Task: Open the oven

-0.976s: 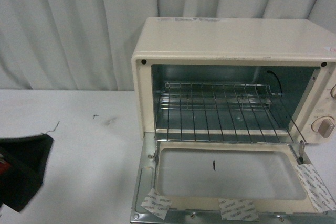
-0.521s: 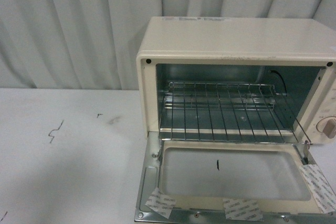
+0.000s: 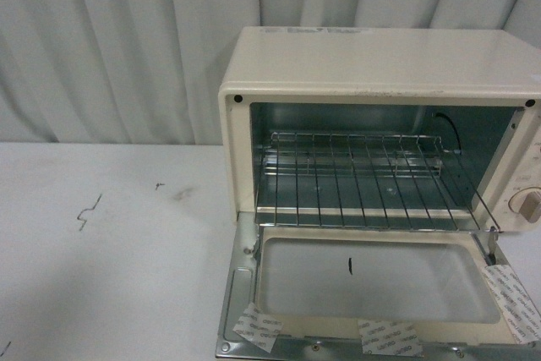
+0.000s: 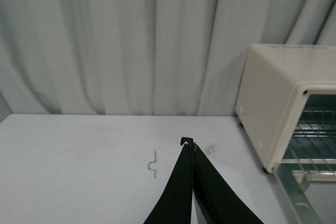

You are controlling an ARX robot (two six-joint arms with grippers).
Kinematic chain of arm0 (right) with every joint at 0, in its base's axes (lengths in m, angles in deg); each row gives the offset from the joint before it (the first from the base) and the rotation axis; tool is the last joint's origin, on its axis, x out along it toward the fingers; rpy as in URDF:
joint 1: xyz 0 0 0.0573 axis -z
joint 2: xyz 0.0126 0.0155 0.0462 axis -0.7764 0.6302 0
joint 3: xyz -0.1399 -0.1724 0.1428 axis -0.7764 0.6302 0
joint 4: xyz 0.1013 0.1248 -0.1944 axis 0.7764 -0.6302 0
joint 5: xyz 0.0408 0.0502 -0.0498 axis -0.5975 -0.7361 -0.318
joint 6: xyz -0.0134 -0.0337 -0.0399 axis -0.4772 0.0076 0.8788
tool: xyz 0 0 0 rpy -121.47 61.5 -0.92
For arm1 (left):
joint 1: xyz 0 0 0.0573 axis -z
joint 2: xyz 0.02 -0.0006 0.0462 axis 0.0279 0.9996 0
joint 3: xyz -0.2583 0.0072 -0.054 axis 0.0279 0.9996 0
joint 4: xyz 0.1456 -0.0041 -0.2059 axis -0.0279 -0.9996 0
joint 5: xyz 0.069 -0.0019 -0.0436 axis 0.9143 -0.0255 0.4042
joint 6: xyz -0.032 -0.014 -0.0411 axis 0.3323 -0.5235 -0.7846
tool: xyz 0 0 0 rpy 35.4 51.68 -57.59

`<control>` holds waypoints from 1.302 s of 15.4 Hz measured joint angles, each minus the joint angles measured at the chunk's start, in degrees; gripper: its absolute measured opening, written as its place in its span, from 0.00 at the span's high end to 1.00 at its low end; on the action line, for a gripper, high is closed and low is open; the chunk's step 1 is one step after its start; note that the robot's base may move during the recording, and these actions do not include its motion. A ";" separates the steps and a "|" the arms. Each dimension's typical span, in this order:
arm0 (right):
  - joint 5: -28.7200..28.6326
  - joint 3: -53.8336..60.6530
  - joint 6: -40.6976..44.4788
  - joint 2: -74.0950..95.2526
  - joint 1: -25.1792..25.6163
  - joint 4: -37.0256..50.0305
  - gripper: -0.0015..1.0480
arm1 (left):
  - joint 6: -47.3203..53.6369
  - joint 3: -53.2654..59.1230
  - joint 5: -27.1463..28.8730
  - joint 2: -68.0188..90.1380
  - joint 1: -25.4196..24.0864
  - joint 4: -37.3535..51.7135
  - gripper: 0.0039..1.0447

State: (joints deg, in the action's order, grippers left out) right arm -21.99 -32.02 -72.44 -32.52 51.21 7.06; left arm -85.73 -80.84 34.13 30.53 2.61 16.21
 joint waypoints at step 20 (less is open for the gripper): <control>-0.02 0.00 0.00 -0.04 0.00 0.02 0.06 | 0.00 -0.04 -3.19 -18.56 -4.15 -18.78 0.78</control>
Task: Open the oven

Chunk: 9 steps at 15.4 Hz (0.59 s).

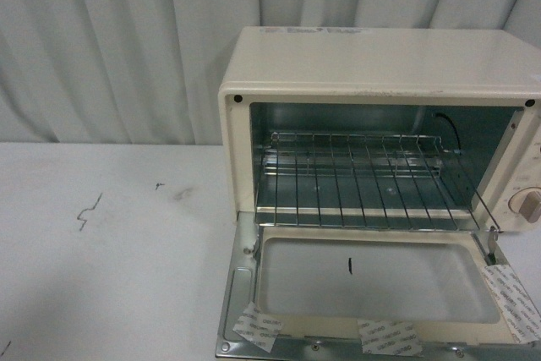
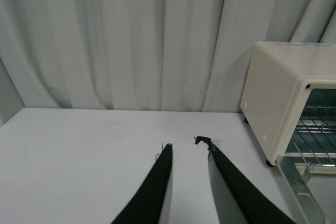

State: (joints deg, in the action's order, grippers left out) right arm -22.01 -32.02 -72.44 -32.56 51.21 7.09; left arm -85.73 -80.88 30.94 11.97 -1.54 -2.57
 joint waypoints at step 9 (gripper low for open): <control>0.00 0.00 0.00 0.00 0.00 0.00 0.06 | 0.02 0.00 0.00 0.00 0.00 0.00 0.06</control>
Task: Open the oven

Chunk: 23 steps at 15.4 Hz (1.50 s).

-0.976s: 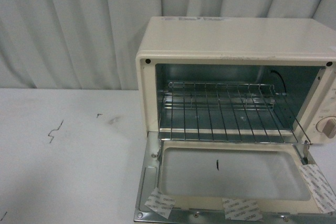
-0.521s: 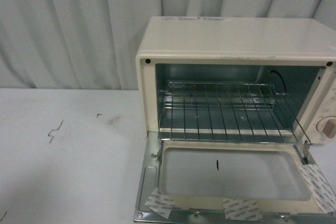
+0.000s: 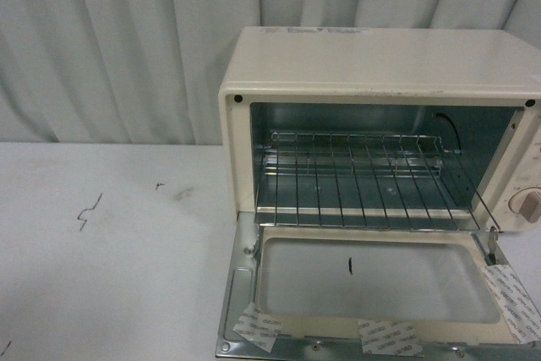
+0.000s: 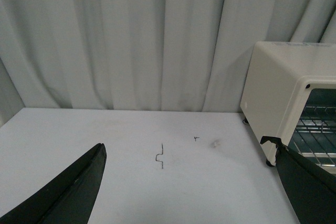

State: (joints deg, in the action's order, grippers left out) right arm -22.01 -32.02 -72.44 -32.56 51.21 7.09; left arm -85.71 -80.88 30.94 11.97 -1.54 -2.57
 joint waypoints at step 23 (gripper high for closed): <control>-0.02 0.00 0.02 -0.04 0.00 -0.02 0.06 | 0.00 0.00 0.00 0.00 0.00 0.02 0.06</control>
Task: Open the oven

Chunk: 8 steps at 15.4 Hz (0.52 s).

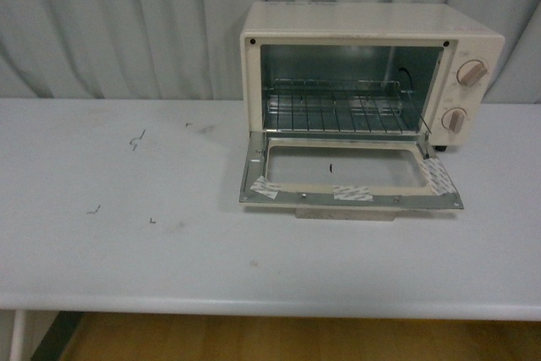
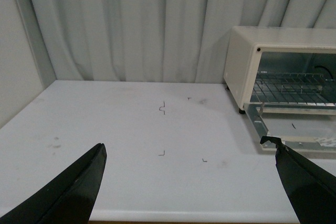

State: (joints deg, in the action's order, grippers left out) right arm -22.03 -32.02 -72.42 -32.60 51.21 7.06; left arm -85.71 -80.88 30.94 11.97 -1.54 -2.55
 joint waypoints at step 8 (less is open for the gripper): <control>0.00 0.00 0.00 0.00 0.00 0.00 0.06 | 0.02 0.00 0.00 0.00 0.00 0.00 0.06</control>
State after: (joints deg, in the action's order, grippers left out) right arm -22.03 -32.02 -72.42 -32.60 51.21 7.06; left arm -85.68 -80.88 30.94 11.97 -1.54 -2.55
